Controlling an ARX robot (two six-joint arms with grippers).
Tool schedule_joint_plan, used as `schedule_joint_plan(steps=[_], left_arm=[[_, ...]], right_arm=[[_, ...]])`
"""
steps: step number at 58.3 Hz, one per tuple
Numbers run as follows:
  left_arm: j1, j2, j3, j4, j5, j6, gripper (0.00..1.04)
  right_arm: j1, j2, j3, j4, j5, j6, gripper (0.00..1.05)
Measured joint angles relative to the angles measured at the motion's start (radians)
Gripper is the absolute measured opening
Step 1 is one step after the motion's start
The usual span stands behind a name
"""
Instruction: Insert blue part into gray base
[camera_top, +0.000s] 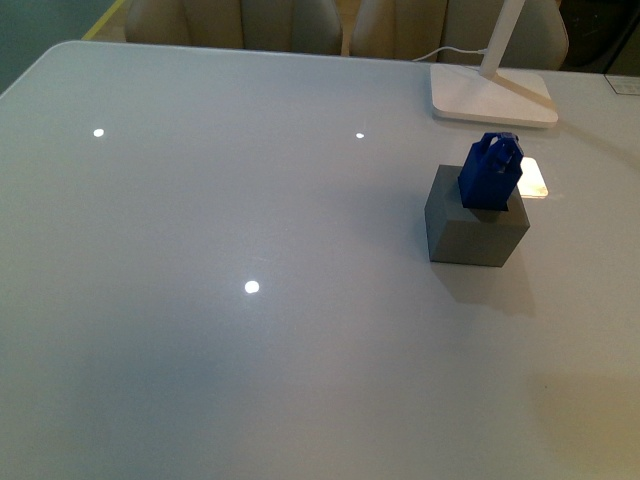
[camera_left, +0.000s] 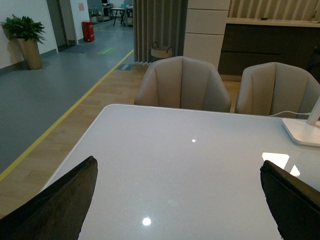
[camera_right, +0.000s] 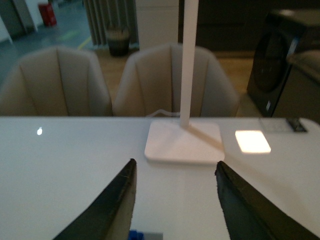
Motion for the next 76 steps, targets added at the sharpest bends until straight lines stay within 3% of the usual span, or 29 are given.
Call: schedule_joint_plan(steps=[12,33,76], left_arm=[[0.0,0.0,0.0,0.0,0.0,0.0,0.97],[0.0,0.0,0.0,0.0,0.0,0.0,0.97],[0.0,0.0,0.0,0.0,0.0,0.0,0.97]], right_arm=[[-0.028,-0.165,-0.217,0.029,-0.033,-0.014,0.02],[-0.1,-0.379,-0.438,0.035,-0.102,-0.017,0.02],[-0.101,-0.965,-0.546,-0.417,-0.103,-0.016,0.02]])
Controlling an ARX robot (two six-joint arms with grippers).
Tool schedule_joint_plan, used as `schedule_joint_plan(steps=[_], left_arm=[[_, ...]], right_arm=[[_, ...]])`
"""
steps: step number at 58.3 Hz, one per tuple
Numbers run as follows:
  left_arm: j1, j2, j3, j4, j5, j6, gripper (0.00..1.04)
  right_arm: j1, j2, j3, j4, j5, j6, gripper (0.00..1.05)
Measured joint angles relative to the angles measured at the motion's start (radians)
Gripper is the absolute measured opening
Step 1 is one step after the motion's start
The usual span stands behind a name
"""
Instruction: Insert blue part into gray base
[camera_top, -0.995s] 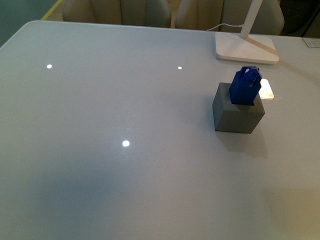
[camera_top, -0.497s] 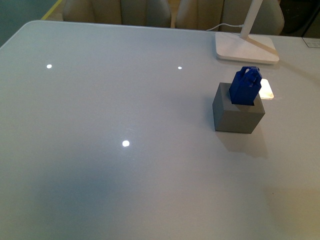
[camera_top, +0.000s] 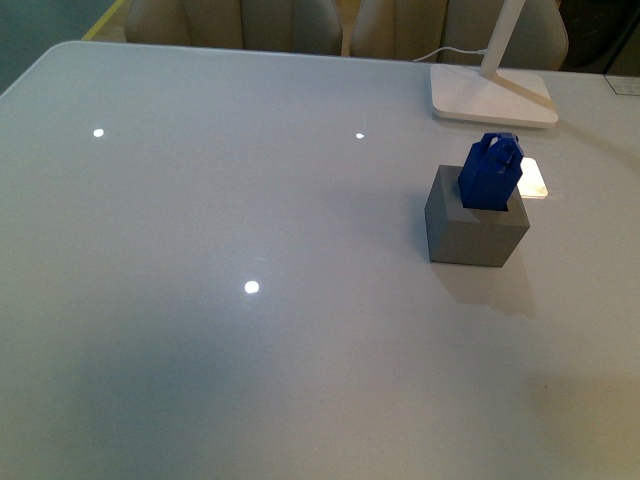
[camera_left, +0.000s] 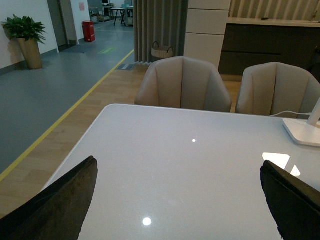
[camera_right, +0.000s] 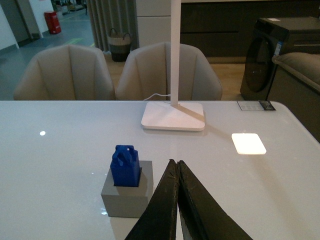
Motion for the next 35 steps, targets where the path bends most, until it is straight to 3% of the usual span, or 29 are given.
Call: schedule_joint_plan(steps=[35], left_arm=[[0.0,0.0,0.0,0.0,0.0,0.0,0.97]], right_arm=[[0.0,-0.316,-0.001,-0.298,0.0,0.0,0.02]])
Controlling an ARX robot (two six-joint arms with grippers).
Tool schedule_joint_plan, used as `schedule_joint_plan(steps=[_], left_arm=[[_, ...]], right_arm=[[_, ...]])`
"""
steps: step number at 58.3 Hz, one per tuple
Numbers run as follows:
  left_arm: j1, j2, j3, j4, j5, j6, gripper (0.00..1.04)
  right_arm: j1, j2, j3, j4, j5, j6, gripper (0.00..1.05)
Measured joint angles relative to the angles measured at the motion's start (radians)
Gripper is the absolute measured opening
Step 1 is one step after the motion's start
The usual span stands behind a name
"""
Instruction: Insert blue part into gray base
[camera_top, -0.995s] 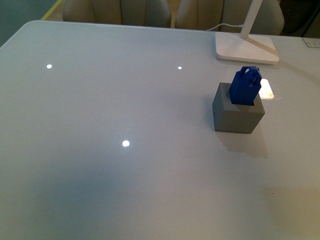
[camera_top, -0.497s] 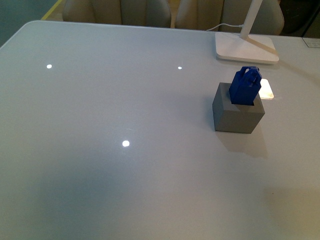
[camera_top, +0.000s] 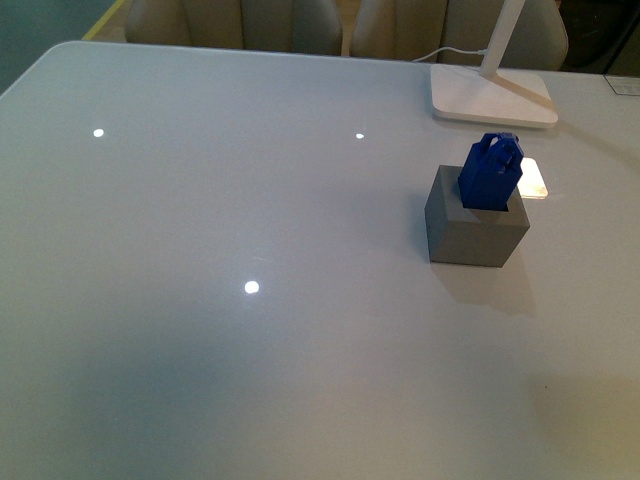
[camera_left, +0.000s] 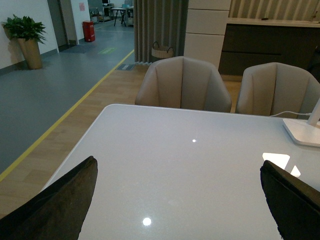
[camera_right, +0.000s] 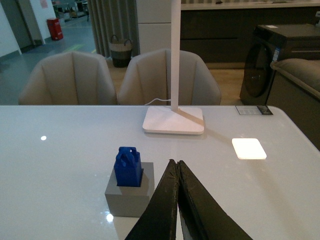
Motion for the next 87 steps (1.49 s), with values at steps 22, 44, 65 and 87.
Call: schedule_joint_plan(steps=[22,44,65,87], left_arm=[[0.0,0.0,0.0,0.0,0.0,0.0,0.97],[0.0,0.0,0.0,0.0,0.0,0.0,0.97],[0.0,0.0,0.0,0.0,0.0,0.0,0.97],[0.0,0.0,0.0,0.0,0.0,0.0,0.97]], right_arm=[[0.0,-0.129,0.0,-0.13,0.0,0.0,0.02],[0.0,-0.3,0.0,-0.307,0.0,0.0,0.02],[0.0,-0.301,0.0,-0.307,0.0,-0.001,0.51],[0.0,-0.301,0.0,-0.307,0.0,-0.001,0.96]])
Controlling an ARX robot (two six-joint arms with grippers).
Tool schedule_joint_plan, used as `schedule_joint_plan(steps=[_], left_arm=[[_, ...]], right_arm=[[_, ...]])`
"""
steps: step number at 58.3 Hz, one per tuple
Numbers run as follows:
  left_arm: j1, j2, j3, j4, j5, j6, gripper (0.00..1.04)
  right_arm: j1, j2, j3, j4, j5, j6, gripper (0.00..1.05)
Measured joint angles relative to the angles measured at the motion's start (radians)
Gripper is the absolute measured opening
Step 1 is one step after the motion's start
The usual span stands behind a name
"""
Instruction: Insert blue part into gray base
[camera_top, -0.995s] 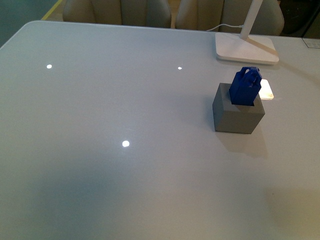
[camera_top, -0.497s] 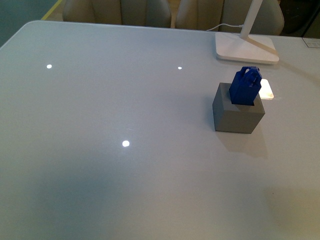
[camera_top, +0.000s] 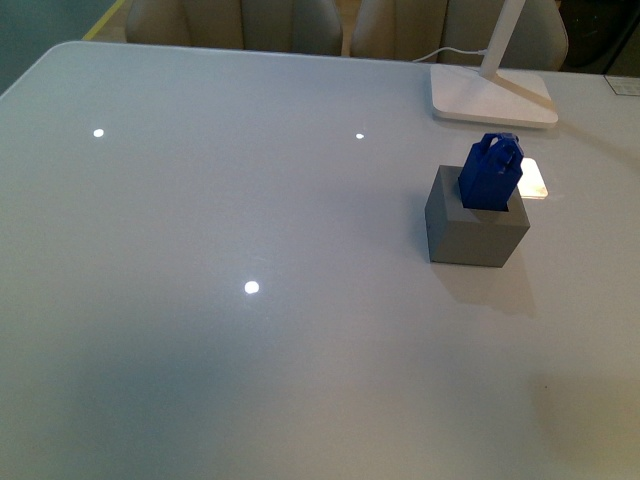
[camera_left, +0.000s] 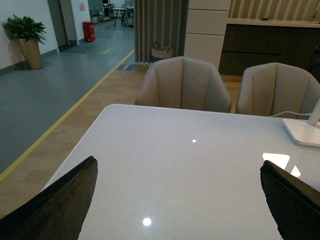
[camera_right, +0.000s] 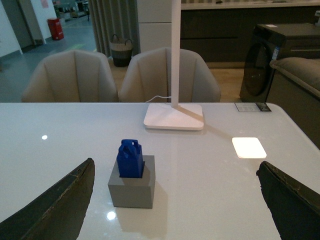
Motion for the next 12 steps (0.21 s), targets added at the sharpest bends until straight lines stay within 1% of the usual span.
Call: schedule_joint_plan(steps=[12], left_arm=[[0.0,0.0,0.0,0.0,0.0,0.0,0.97]], right_arm=[[0.0,0.0,0.0,0.0,0.0,0.0,0.96]])
